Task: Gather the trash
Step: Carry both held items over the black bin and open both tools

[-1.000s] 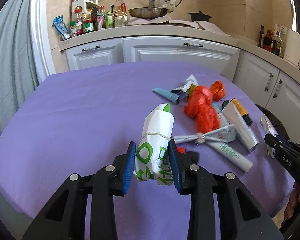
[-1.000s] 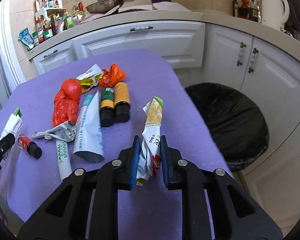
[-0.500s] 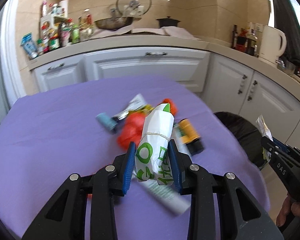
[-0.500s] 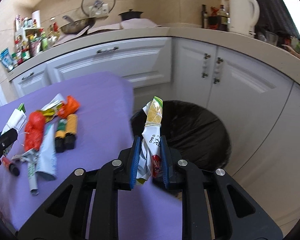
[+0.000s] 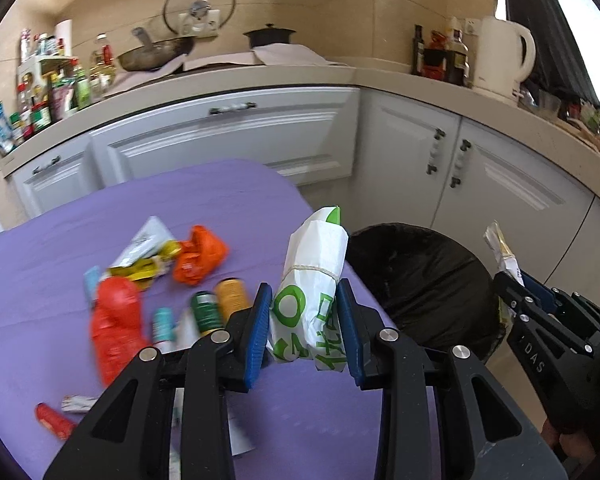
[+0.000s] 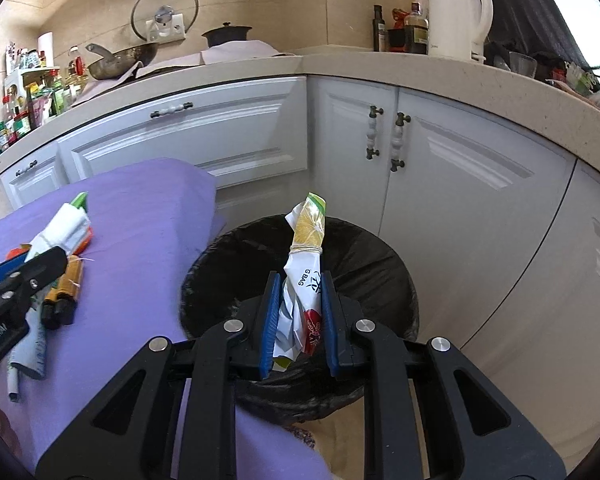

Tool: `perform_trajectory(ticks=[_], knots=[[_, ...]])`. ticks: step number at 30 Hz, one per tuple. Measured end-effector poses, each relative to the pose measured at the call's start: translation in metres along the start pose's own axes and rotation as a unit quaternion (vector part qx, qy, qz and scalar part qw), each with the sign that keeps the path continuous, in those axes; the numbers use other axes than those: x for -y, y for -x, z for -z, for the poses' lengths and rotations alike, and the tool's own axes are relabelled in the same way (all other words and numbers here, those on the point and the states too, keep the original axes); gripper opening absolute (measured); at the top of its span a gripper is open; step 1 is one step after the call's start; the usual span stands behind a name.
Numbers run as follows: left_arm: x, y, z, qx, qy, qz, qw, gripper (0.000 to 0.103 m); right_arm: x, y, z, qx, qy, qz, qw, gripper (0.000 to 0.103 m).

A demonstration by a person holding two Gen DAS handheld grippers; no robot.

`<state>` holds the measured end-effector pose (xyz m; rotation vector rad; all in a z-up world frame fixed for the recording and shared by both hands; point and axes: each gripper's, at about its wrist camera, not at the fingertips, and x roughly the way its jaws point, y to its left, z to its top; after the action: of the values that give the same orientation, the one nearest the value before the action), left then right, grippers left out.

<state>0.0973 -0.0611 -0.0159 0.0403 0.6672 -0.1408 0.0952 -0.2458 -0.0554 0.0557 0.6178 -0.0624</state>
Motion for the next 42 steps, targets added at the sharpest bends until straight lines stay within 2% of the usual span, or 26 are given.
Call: perform_trajectory(ticks=[14,22,27,29,30,31,42], knots=[[0.050,-0.036,-0.009,-0.022,-0.025,0.010,0.9994,0.034,0.034,-0.029,-0.006,-0.009,-0.021,0.002,1.000,0.019],[0.064,-0.056,-0.013,-0.035,-0.029,0.009,0.9989,0.034,0.044,-0.044,-0.009,-0.013,-0.022,0.001,1.000,0.020],[0.070,-0.068,-0.015,-0.051,-0.027,0.014,0.9982,0.035,0.050,-0.057,-0.010,-0.016,-0.030,0.004,0.999,0.024],[0.071,-0.070,-0.017,-0.055,-0.027,0.012,0.9980,0.043,0.051,-0.060,-0.010,-0.019,-0.032,0.005,0.999,0.033],[0.072,-0.070,-0.018,-0.054,-0.026,0.012,0.9981,0.052,0.052,-0.061,-0.010,-0.021,-0.034,0.004,0.999,0.040],[0.071,-0.070,-0.018,-0.053,-0.025,0.012,0.9982,0.055,0.053,-0.061,-0.010,-0.020,-0.036,0.005,0.999,0.041],[0.051,-0.045,-0.022,-0.032,-0.008,-0.004,0.9994,0.062,0.041,-0.040,-0.017,-0.014,-0.037,-0.003,0.999,0.041]])
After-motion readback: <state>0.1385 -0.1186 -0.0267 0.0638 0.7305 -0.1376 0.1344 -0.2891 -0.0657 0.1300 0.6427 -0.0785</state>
